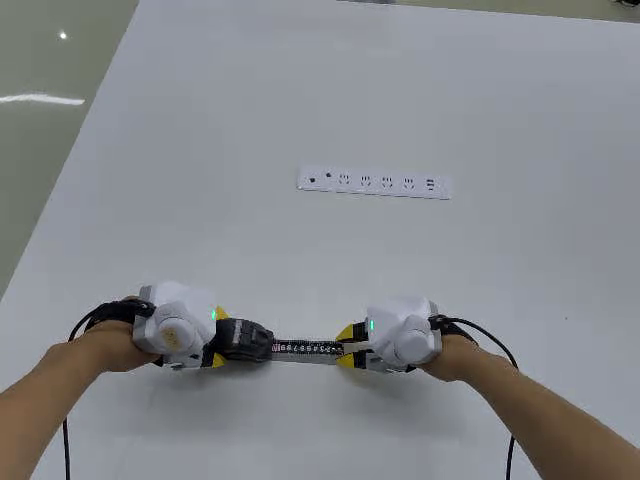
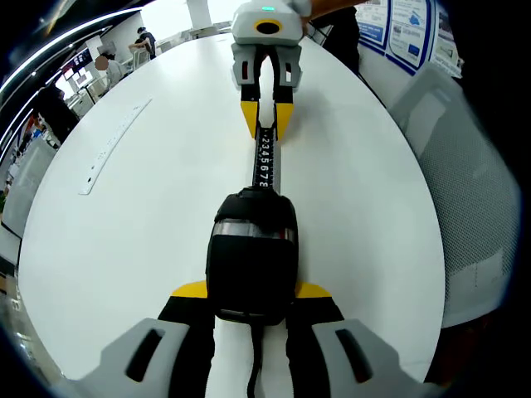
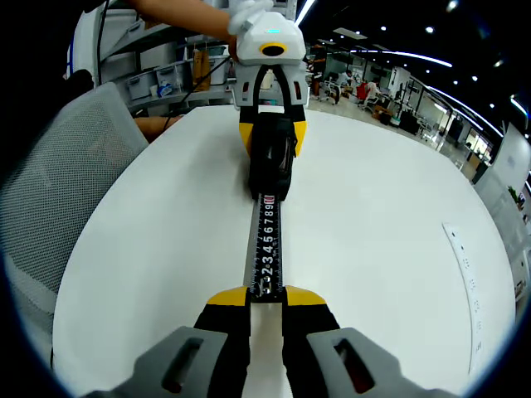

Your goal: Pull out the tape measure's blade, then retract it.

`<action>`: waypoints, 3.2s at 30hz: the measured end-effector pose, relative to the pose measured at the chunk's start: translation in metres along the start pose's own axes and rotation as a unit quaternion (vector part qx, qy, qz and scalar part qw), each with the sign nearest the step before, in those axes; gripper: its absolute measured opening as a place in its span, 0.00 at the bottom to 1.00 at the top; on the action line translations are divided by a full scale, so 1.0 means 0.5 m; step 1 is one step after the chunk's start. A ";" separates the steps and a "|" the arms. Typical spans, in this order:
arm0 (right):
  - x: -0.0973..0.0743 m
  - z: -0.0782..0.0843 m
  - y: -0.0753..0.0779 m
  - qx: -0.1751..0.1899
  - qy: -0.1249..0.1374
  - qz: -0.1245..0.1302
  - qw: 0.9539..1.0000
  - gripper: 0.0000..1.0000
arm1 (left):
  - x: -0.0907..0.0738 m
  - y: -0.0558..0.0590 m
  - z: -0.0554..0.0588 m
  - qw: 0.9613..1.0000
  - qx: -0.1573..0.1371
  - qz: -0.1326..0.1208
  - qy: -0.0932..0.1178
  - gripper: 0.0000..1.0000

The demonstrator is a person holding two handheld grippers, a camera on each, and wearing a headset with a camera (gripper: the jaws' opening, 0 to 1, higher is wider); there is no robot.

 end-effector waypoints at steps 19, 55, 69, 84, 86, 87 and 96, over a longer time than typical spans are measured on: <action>-0.012 0.012 0.000 0.000 -0.004 0.002 1.000 0.13 | 0.001 -0.001 0.001 1.000 0.001 0.000 0.000 0.28; -0.036 0.038 -0.002 -0.002 -0.014 0.003 1.000 0.13 | -0.003 0.004 -0.009 1.000 0.002 0.001 0.000 0.28; -0.043 0.049 -0.001 -0.001 -0.017 0.005 1.000 0.13 | 0.001 0.001 -0.003 1.000 0.002 0.001 0.000 0.28; -0.054 0.062 -0.001 0.002 -0.020 0.008 1.000 0.13 | 0.002 0.000 -0.001 1.000 0.003 0.000 0.000 0.28; -0.055 0.063 0.000 0.002 -0.020 0.008 1.000 0.13 | 0.001 0.001 -0.003 1.000 0.002 0.001 0.000 0.28; -0.056 0.064 0.000 0.002 -0.020 0.007 1.000 0.13 | 0.001 0.001 -0.003 1.000 0.003 0.001 0.000 0.28; -0.061 0.073 0.000 0.004 -0.024 0.008 1.000 0.13 | 0.000 0.001 -0.005 1.000 0.002 0.002 0.000 0.28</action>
Point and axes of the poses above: the centre of the closed fingertips' face, and the gripper's own axes: x roughly forward along the fingers, y roughly to its right, z roughly out of its underside, the point moved 7 cm from there along -x, roughly backward along the fingers, and after that the axes turned 10 degrees about z, right-handed, at the moved point
